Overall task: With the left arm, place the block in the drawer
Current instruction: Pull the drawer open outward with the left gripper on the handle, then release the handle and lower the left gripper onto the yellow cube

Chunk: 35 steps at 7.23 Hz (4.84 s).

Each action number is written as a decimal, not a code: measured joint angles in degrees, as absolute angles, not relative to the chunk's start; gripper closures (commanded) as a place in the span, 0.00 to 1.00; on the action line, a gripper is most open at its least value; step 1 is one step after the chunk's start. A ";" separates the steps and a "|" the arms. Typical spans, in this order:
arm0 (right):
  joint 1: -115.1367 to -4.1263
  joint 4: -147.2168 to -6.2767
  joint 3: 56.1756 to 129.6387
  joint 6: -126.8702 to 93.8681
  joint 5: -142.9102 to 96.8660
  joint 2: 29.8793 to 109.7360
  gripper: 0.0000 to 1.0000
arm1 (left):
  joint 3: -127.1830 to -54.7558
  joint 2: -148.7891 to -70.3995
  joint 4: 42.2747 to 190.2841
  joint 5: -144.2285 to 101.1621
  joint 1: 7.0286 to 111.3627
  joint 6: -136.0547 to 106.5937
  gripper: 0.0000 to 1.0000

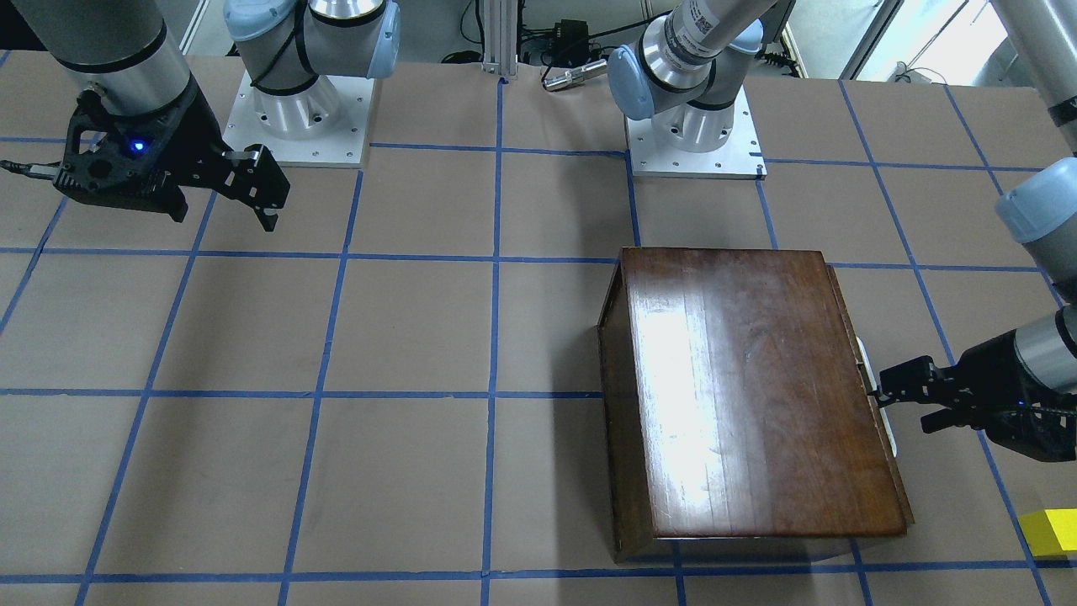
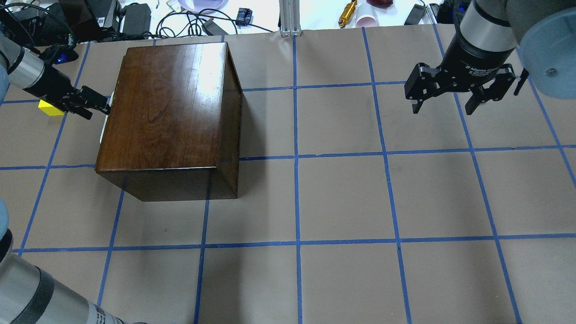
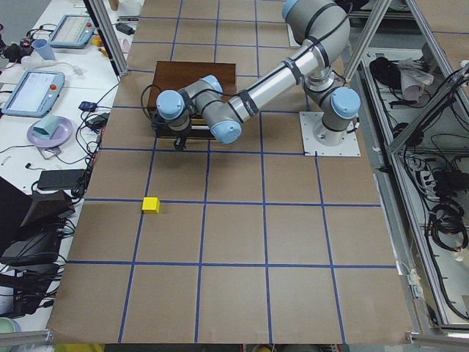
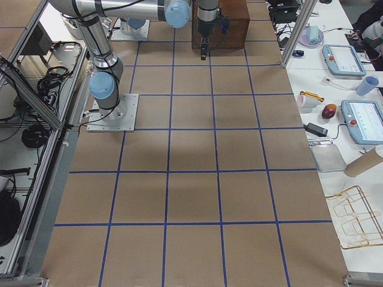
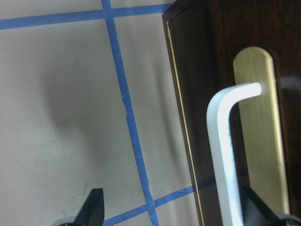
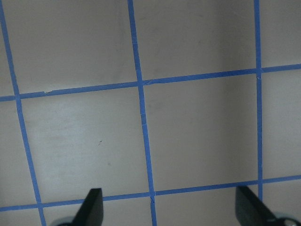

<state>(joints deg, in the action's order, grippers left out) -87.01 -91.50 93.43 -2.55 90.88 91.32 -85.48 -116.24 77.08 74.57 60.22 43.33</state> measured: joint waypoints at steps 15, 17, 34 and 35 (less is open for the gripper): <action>-87.01 -91.49 93.43 -2.55 90.88 91.32 0.00 | -80.75 -118.87 77.08 79.68 56.64 50.69 0.01; -87.00 -91.49 93.43 -2.55 90.88 91.32 0.00 | -79.19 -119.74 77.13 80.50 56.16 51.66 0.01; -87.01 -91.49 93.45 -2.55 90.88 91.32 0.00 | -76.63 -119.52 77.32 82.64 54.84 54.89 0.00; -87.01 -91.49 93.44 -2.55 90.88 91.32 0.00 | -75.79 -119.09 77.55 82.81 54.76 54.86 0.00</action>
<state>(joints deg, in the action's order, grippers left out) -87.01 -91.49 93.44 -2.55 90.88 91.32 -75.79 -119.09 77.55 82.81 54.76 54.86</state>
